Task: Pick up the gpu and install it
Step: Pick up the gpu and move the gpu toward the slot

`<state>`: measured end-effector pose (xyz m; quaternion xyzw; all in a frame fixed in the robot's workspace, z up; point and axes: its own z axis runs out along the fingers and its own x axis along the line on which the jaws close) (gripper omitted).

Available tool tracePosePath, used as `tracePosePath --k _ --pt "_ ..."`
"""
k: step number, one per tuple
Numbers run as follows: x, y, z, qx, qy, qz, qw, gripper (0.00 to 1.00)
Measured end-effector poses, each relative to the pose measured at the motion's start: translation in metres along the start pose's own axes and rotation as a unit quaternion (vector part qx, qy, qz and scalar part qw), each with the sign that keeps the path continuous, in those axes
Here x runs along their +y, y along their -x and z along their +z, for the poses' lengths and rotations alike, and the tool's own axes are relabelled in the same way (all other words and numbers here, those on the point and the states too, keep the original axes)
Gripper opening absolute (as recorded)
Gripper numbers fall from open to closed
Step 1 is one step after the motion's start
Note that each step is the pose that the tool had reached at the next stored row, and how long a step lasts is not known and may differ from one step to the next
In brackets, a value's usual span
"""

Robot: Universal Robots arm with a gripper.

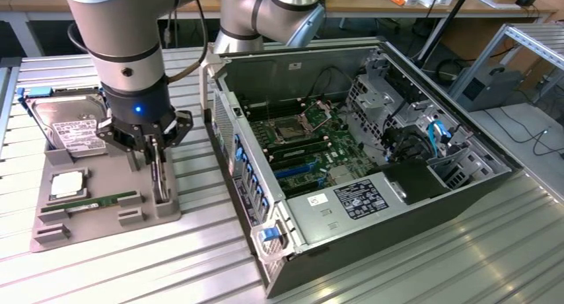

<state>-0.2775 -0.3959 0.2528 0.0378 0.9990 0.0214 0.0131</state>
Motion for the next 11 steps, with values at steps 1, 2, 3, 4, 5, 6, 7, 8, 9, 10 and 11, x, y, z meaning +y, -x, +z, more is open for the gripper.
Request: tracePosePath --k 1,2,3,4,5,6,7,8,9,10,11 --pt "0.0001 0.000 -0.0017 0.0000 0.0000 0.000 1.0000 0.27" --pt "0.0001 0.000 -0.0035 0.0000 0.0000 0.000 1.0000 0.27" --pt "0.0002 0.000 -0.0053 0.0000 0.0000 0.000 1.0000 0.27" --pt "0.0003 0.000 -0.0070 0.0000 0.0000 0.000 1.0000 0.27" --pt "0.0004 0.000 -0.0084 0.0000 0.0000 0.000 1.0000 0.27" --pt "0.0004 0.000 -0.0099 0.0000 0.0000 0.000 1.0000 0.27" --pt "0.0005 0.000 -0.0123 0.0000 0.0000 0.000 1.0000 0.27" --pt "0.0007 0.000 -0.0150 0.0000 0.0000 0.000 1.0000 0.27" --pt "0.0007 0.000 -0.0168 0.0000 0.0000 0.000 1.0000 0.27" --pt "0.0008 0.000 -0.0185 0.0000 0.0000 0.000 1.0000 0.27" --pt "0.0009 0.000 -0.0201 0.0000 0.0000 0.000 1.0000 0.27"
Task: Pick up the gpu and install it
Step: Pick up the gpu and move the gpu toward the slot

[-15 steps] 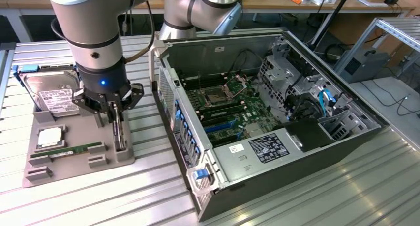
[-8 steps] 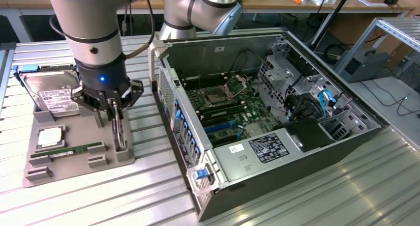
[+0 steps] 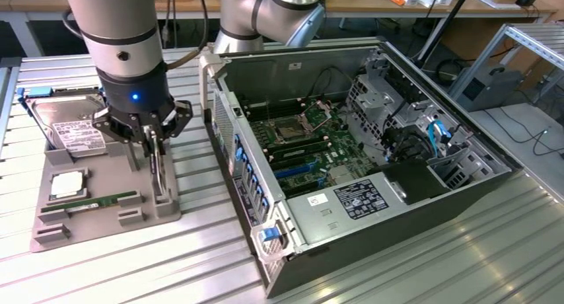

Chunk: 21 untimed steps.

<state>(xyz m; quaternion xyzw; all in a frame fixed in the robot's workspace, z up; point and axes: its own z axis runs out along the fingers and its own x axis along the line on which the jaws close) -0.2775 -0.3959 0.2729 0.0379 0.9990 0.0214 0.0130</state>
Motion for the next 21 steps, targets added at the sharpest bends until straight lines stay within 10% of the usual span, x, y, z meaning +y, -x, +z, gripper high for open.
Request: tracePosePath --k 21 --pt "0.0018 0.001 -0.0422 0.0000 0.0005 0.000 1.0000 0.27"
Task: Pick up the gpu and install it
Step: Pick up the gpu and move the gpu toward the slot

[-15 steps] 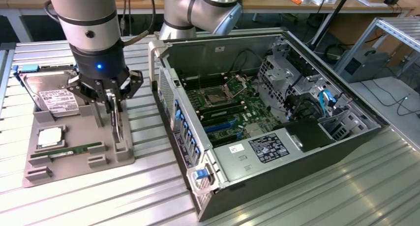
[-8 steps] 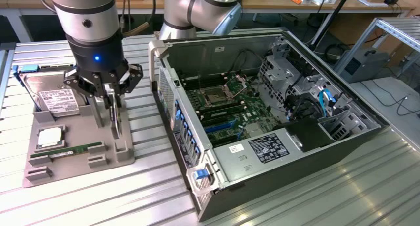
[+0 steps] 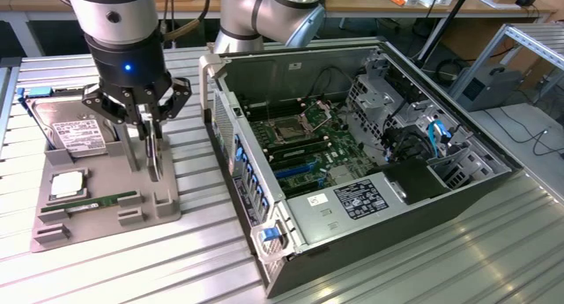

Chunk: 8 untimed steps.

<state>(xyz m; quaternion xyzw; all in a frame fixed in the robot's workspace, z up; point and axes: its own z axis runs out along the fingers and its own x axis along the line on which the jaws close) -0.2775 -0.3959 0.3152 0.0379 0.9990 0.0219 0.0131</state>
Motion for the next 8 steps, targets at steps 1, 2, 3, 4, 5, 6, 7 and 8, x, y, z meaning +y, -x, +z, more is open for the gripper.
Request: tracePosePath --k 1,2,3,4,5,6,7,8 --pt "0.0001 0.000 -0.0012 0.0000 0.0000 0.000 1.0000 0.27" --pt "0.0002 0.000 -0.0035 0.0000 0.0000 0.000 1.0000 0.27" --pt "0.0002 0.000 -0.0052 0.0000 0.0000 0.000 1.0000 0.27" --pt "0.0003 0.000 -0.0075 0.0000 0.0001 0.000 1.0000 0.27" --pt "0.0005 0.000 -0.0105 0.0000 0.0001 0.000 1.0000 0.27" --pt "0.0005 0.000 -0.0118 0.0000 0.0001 0.000 1.0000 0.27" --pt "0.0006 0.000 -0.0135 0.0000 0.0001 0.000 1.0000 0.27" --pt "0.0007 0.000 -0.0147 0.0000 0.0001 0.000 1.0000 0.27"
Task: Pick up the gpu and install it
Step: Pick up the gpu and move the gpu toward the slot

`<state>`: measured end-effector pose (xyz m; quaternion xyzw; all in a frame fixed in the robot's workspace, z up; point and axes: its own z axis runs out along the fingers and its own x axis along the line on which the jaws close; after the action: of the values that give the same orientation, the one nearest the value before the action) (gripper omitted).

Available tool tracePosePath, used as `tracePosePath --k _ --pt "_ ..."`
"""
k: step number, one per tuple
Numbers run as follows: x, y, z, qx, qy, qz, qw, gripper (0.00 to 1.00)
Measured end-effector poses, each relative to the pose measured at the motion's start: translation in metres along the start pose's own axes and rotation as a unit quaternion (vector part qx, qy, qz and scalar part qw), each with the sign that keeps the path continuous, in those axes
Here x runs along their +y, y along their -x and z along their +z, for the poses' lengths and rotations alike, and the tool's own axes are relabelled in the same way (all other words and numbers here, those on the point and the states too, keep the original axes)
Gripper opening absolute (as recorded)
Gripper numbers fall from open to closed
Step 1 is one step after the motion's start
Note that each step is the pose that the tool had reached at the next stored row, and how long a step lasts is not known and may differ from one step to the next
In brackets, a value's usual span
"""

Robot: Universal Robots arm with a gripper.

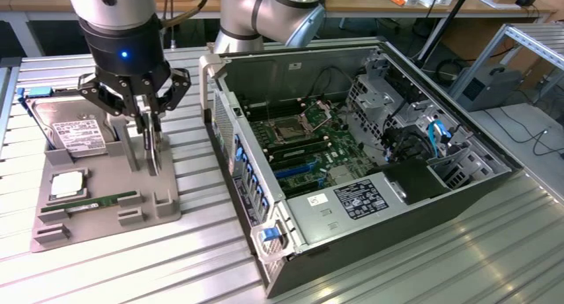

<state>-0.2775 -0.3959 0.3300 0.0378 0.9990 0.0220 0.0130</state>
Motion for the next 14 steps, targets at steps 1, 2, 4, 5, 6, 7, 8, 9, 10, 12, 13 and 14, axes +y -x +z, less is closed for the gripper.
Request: tracePosePath --k 1,2,4,5,6,7,8,9,10,12,13,14 --pt "0.0000 0.000 -0.0009 0.0000 0.0000 0.000 1.0000 0.27" --pt "0.0001 0.000 -0.0015 0.0000 0.0000 0.000 1.0000 0.27" --pt "0.0002 0.000 -0.0039 0.0000 0.0000 0.000 1.0000 0.27" --pt "0.0002 0.000 -0.0047 0.0000 0.0000 0.000 1.0000 0.27" --pt "0.0003 0.000 -0.0068 0.0000 0.0000 0.000 1.0000 0.27" --pt "0.0004 0.000 -0.0079 0.0000 0.0000 0.000 1.0000 0.27" --pt "0.0004 0.000 -0.0093 0.0000 0.0000 0.000 1.0000 0.27" --pt "0.0005 0.000 -0.0105 0.0000 0.0000 0.000 1.0000 0.27" --pt "0.0006 0.000 -0.0119 0.0000 0.0000 0.000 1.0000 0.27" --pt "0.0006 0.000 -0.0146 0.0000 0.0000 0.000 1.0000 0.27" --pt "0.0007 0.000 -0.0157 0.0000 0.0000 0.000 1.0000 0.27" --pt "0.0008 0.000 -0.0174 0.0000 0.0000 0.000 1.0000 0.27"
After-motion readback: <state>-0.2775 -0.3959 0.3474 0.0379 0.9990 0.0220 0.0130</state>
